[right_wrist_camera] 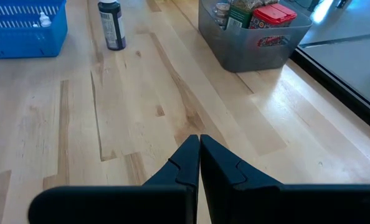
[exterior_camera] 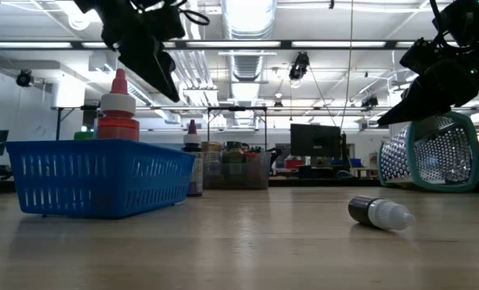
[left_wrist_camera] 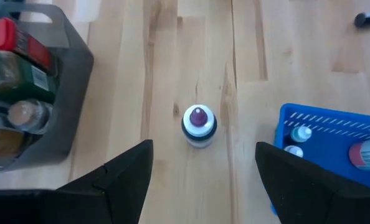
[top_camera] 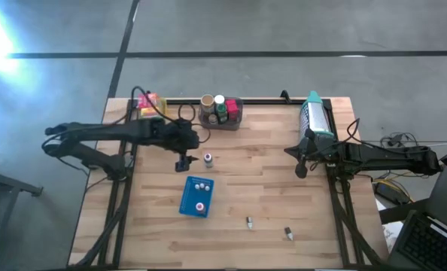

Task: Pick & Place Kitchen Items
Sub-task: Put the large purple food coloring bottle into the blue bin

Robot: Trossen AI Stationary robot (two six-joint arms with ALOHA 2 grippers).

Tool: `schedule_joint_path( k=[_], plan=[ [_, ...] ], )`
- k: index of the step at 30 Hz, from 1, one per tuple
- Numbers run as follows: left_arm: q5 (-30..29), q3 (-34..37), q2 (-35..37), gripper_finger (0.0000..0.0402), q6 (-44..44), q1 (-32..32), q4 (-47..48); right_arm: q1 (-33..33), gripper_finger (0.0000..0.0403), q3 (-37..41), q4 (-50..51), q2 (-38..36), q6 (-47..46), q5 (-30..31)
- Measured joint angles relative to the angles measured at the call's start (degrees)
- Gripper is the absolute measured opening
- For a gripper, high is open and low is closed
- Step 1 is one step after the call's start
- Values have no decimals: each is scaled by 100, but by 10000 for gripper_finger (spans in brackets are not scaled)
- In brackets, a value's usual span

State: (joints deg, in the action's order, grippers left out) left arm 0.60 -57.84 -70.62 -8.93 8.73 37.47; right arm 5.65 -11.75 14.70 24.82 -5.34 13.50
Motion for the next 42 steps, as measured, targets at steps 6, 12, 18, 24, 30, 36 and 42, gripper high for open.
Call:
schedule_joint_path(
  k=[6,12,18,24,30,36,42],
  plan=[
    [167,0,-299,287,10,-25,-212,0,8,0,0,0,0,0],
    [286,0,-612,287,11,-33,-407,0,8,0,0,-2,0,0],
    [286,2,-900,287,-5,-33,-477,0,8,0,0,-2,0,0],
    [284,2,-1053,287,-57,-33,-603,0,8,0,0,-2,0,0],
    [280,43,-1116,287,-51,-28,-707,0,8,0,0,-2,-2,0],
    [280,354,-1107,287,-27,-6,-1108,0,8,0,0,-7,-2,0],
    [275,583,-1105,287,101,20,-1633,0,8,0,0,-7,0,0]
  ],
)
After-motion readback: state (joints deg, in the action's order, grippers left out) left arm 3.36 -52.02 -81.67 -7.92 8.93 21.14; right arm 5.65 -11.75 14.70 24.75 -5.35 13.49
